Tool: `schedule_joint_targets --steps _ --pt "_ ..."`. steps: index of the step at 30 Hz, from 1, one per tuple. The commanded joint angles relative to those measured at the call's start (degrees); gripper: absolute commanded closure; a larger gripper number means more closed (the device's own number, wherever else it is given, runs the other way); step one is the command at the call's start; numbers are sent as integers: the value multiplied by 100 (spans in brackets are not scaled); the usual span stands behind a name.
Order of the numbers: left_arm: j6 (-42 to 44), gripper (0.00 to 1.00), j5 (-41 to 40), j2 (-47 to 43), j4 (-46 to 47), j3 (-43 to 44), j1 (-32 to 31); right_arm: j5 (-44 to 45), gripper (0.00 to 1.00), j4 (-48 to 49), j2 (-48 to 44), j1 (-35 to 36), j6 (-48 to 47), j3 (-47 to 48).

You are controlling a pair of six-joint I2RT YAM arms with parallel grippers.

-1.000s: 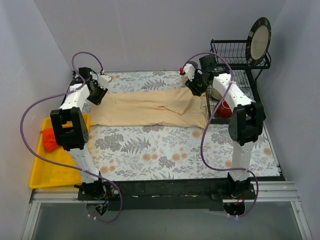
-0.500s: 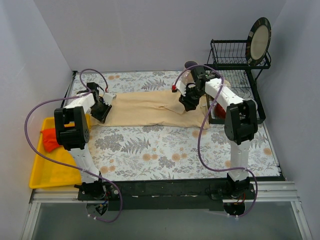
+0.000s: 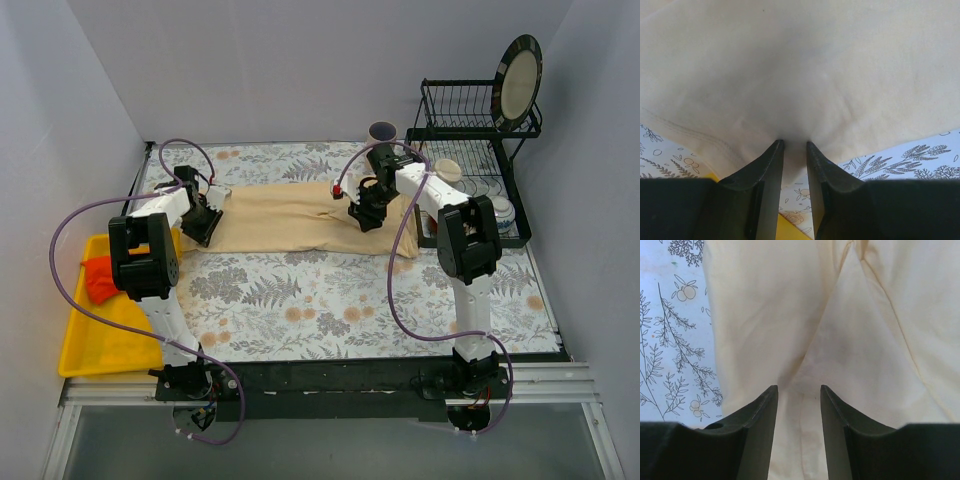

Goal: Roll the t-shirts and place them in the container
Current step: Fold the T-shirt at the center of the board.

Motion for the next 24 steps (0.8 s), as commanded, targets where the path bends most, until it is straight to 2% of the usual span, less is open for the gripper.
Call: schedule_joint_targets --steps 1,7,24 --pt "-80 75 -60 -153 14 -189 32 -43 54 197 47 2 -341 42" --pt "-63 76 -95 -127 14 -189 23 -7 60 592 117 11 -103 7" --pt "-45 75 -183 -57 14 -127 32 -193 57 250 64 81 -121 148"
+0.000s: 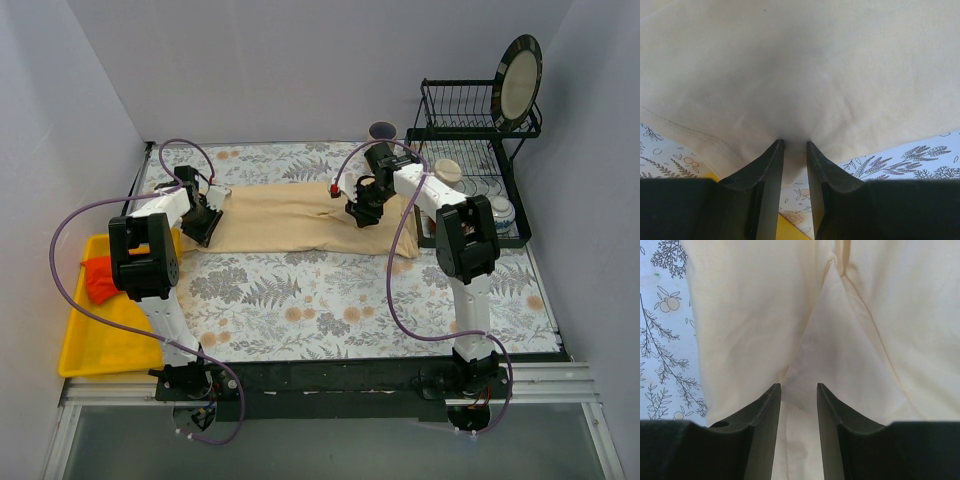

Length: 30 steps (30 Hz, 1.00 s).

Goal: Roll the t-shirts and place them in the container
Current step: Fold the T-shirt at the center of the board.

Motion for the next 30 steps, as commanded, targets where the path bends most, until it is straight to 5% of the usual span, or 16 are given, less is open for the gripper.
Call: schedule_joint_targets --steps 1,17,20,26,30 --pt "-14 75 -113 -54 -12 -101 32 -140 56 -144 1 31 -112 112" --pt "-32 75 -201 16 31 -74 24 80 54 172 89 128 -130 -178" --pt "-58 75 -201 25 40 -57 32 246 62 357 106 128 -95 -204" --pt "-50 75 -192 69 49 -13 23 326 94 384 133 128 -103 -38" --pt "-85 75 -148 148 40 66 32 309 99 305 133 128 -86 287"
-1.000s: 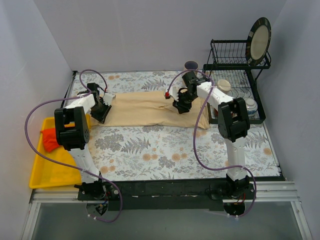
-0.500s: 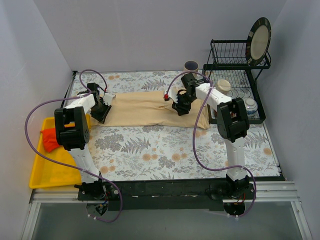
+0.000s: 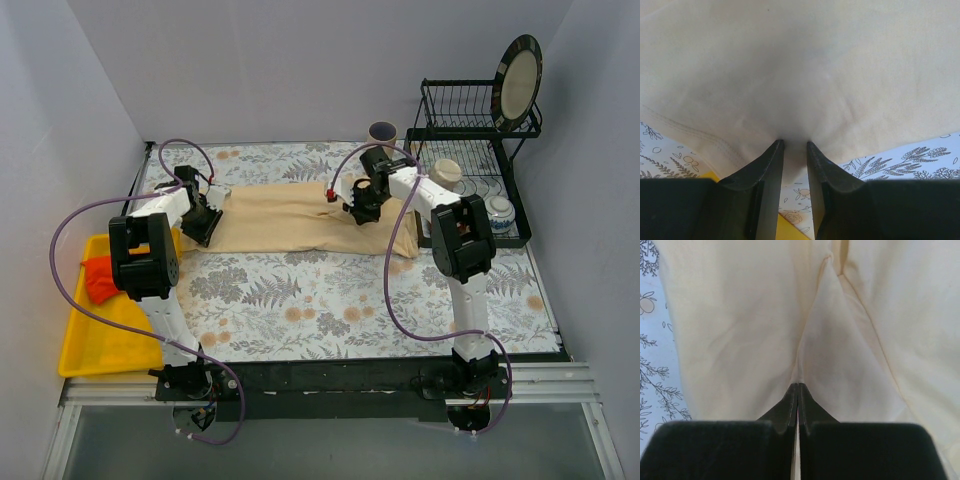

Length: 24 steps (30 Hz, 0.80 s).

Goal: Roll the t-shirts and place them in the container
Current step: Fold the T-shirt at the center of the board.

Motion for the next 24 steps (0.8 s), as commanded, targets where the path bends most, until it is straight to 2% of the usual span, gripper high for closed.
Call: schedule_joint_targets --steps 1,6,11,14,17,20,24 --pt "-30 75 -83 167 29 101 24 -6 99 5 24 21 -75 489" --pt "-83 75 -12 212 56 128 24 204 99 207 15 109 -206 972" --pt "-118 76 5 142 56 110 32 512 99 1033 94 275 -286 1008" --pt "-118 76 5 89 29 101 23 583 98 999 226 442 -207 1192" --pt "-83 76 32 36 3 153 15 687 67 771 191 434 317 1263" --pt "-92 73 93 -130 47 425 -196 706 59 490 121 215 1169 1376" --pt "-206 60 207 -175 126 1565 -607 609 54 139 -274 -215 2014 1228"
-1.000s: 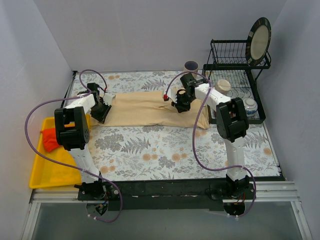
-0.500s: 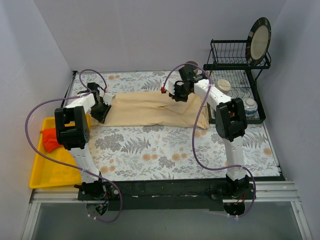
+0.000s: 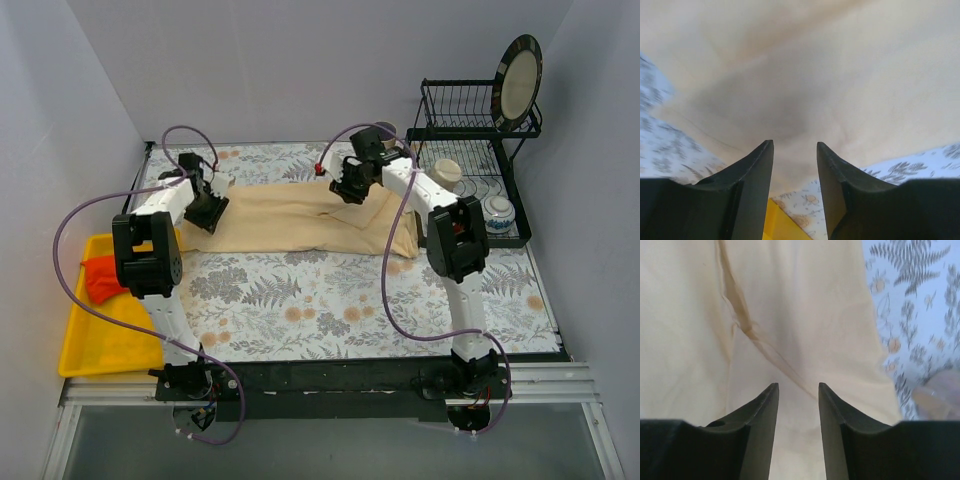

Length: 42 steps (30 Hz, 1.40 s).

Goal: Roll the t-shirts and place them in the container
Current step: Fold the T-shirt at the center of the board.

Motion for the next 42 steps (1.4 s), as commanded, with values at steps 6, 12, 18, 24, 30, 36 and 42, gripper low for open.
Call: schedule_joint_targets --steps 6,12,18,24,30,36,42 --pt "-142 47 882 287 -228 2579 -1001 -152 55 -997 -1335 -922 1619 -513" --pt "-265 53 2088 383 140 2589 -2263 -38 57 -1024 -2339 -1378 1812 -1411" --pt "-836 61 2378 936 641 2791 -3433 155 57 -1130 -2840 -1809 2191 -1579" --pt "-951 65 2037 1411 852 2922 -4252 50 57 -1165 -3008 -2179 2349 -1500" --pt "-934 68 1448 1939 1072 3221 -4473 -161 57 -1218 -3016 -2373 2349 -1526" --pt "-951 72 1288 2071 1055 3362 -4421 -319 58 -1227 -3104 -2399 2358 -1702" --pt "-1180 72 1412 2149 1107 3450 -4324 -354 58 -1165 -3096 -2408 2393 -1799"
